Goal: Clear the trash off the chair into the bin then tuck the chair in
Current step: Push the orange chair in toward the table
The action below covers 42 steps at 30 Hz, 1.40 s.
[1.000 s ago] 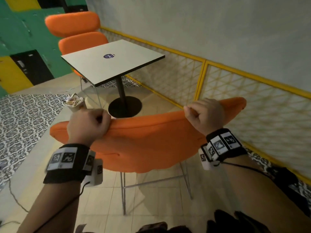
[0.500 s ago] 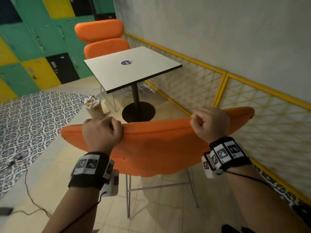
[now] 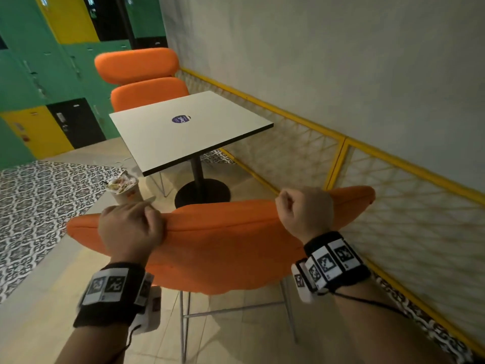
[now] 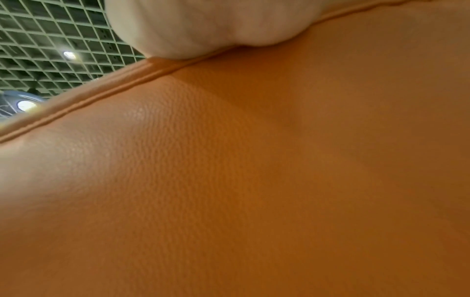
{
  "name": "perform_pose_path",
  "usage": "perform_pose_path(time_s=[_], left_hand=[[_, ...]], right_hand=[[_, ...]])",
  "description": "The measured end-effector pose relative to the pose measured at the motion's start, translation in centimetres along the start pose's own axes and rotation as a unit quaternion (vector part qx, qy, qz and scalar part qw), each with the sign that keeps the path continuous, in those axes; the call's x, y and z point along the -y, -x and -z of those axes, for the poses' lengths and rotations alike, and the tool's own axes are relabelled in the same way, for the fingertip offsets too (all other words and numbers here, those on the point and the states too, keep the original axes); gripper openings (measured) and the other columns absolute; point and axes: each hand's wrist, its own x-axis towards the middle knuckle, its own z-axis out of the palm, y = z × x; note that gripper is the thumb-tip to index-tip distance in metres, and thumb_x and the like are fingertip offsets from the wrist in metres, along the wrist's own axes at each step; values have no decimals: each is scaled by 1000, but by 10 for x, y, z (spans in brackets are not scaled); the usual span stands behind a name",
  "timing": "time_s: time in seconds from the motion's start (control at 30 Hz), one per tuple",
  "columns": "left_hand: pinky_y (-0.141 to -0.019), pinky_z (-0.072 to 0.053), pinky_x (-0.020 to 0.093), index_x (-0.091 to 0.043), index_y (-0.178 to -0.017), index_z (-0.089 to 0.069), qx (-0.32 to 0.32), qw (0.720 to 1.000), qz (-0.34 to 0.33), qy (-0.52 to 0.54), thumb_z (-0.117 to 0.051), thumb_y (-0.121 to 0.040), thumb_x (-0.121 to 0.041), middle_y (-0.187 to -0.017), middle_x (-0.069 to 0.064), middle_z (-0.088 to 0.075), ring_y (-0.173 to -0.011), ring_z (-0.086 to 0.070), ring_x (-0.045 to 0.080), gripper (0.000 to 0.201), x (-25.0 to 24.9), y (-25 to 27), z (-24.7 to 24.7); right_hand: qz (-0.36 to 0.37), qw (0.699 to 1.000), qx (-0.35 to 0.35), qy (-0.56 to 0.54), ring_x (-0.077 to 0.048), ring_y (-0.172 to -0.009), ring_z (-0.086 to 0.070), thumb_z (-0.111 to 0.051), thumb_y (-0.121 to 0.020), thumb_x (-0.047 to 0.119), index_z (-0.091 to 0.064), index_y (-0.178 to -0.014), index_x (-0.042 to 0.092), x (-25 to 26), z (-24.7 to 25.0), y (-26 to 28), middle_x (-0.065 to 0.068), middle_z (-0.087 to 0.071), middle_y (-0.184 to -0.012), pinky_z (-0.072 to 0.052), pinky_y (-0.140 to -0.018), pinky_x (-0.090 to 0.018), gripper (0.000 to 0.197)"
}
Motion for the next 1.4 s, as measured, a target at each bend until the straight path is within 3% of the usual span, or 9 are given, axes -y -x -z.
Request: perform_pose_path(time_s=[0.17,0.47,0.57,0.77,1.0,1.1,1.27,1.4], left_hand=[[-59,-35,33,-9,-50,-58,-17,1000,-5,-7,-34,-78,-24,-52,11,-60,-49,-57,31,40,-6,-22,-31],[-57,-35,31,-12,-52,-58,-25,999,-10,-29,-40,-75,-23,-54,8,-62,-48,-57,29,32,-67,-53,-84],[-56,-34,31,-12,-51,-57,-26,999,6,-46,-39,-76,-23,-52,7,-59,-47,-55,29,32,-87,-60,-103],[-61,-36,30,-12,-52,-60,-49,993,64,-85,-39,-78,-24,-55,8,-64,-49,-58,27,35,-134,-79,-138],[-60,-32,26,-13,-50,-57,-60,986,97,-124,-40,-77,-23,-52,7,-62,-47,-56,26,34,-171,-112,-178],[-61,-28,25,-14,-50,-56,-58,984,99,-137,-40,-76,-24,-51,5,-61,-47,-55,25,32,-178,-126,-194],[-62,-39,28,-13,-51,-58,-63,985,96,-133,-39,-77,-24,-55,7,-65,-51,-60,26,34,-168,-151,-216],[-61,-37,27,-13,-52,-60,-83,984,87,-129,-40,-76,-23,-55,6,-65,-50,-60,26,34,-146,-173,-233]], right_hand=[[19,1000,-20,-12,-16,-38,-19,-44,-80,23,-30,-48,22,-36,-24,-32,6,-24,-42,-8,-44,-22,35],[36,999,5,-38,-18,-35,-26,-44,-81,23,-38,-47,20,-129,-51,-95,2,-32,-39,-12,-43,-20,35],[50,997,16,-55,-21,-34,-28,-43,-79,22,-41,-45,17,-160,-65,-111,-1,-33,-38,-13,-43,-22,35],[101,989,25,-102,-16,-36,-22,-45,-77,21,-33,-47,22,-214,-84,-153,4,-27,-39,-6,-44,-17,32],[122,983,44,-132,-13,-35,-23,-46,-81,20,-40,-45,18,-266,-111,-200,3,-31,-39,-14,-42,-17,36],[128,981,41,-137,-5,-37,-17,-43,-83,23,-39,-47,22,-279,-123,-219,6,-29,-40,-9,-45,-16,36],[131,980,38,-144,-15,-34,-26,-45,-83,22,-42,-46,18,-288,-155,-245,3,-33,-39,-16,-42,-18,38],[136,979,30,-150,-15,-34,-30,-45,-82,23,-47,-46,16,-282,-177,-264,4,-37,-39,-14,-44,-16,37]])
